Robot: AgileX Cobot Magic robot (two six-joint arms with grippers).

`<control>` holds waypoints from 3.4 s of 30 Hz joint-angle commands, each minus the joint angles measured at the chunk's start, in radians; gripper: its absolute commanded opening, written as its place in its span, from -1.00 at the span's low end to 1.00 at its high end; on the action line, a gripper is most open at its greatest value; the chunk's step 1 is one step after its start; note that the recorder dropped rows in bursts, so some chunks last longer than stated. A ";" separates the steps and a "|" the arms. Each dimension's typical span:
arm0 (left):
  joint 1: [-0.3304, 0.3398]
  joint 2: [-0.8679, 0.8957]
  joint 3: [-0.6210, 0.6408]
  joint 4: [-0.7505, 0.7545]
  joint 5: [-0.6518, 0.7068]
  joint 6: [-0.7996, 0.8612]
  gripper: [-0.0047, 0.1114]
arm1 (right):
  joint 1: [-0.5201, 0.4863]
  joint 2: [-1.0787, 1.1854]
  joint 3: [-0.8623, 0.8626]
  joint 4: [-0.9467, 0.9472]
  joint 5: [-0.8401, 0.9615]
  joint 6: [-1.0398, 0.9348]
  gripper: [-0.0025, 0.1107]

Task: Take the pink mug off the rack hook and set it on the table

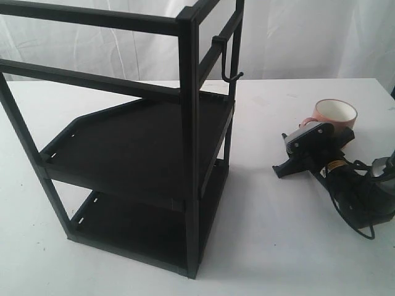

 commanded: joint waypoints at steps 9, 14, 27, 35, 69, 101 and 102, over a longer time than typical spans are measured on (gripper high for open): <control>0.001 -0.005 0.004 -0.009 -0.006 0.000 -0.92 | -0.006 -0.021 0.045 -0.010 0.022 -0.002 -0.14; 0.001 -0.005 0.004 -0.009 -0.006 0.000 -0.92 | -0.006 -0.041 0.080 -0.006 0.022 0.003 -0.14; 0.001 -0.005 0.004 -0.009 -0.006 0.000 -0.92 | -0.006 -0.144 0.192 -0.006 0.022 0.038 -0.14; 0.001 -0.005 0.004 -0.009 -0.006 0.000 -0.92 | -0.006 -0.182 0.267 -0.006 0.022 0.036 -0.14; 0.001 -0.005 0.004 -0.009 -0.006 0.000 -0.92 | -0.006 -1.109 0.602 -0.038 0.209 0.599 -0.24; 0.001 -0.005 0.004 -0.009 -0.008 0.000 -0.92 | -0.006 -2.274 0.467 -0.031 1.587 0.712 -0.96; 0.001 -0.005 0.004 -0.009 -0.008 0.000 -0.92 | -0.006 -2.274 0.467 -0.031 1.587 0.712 -0.96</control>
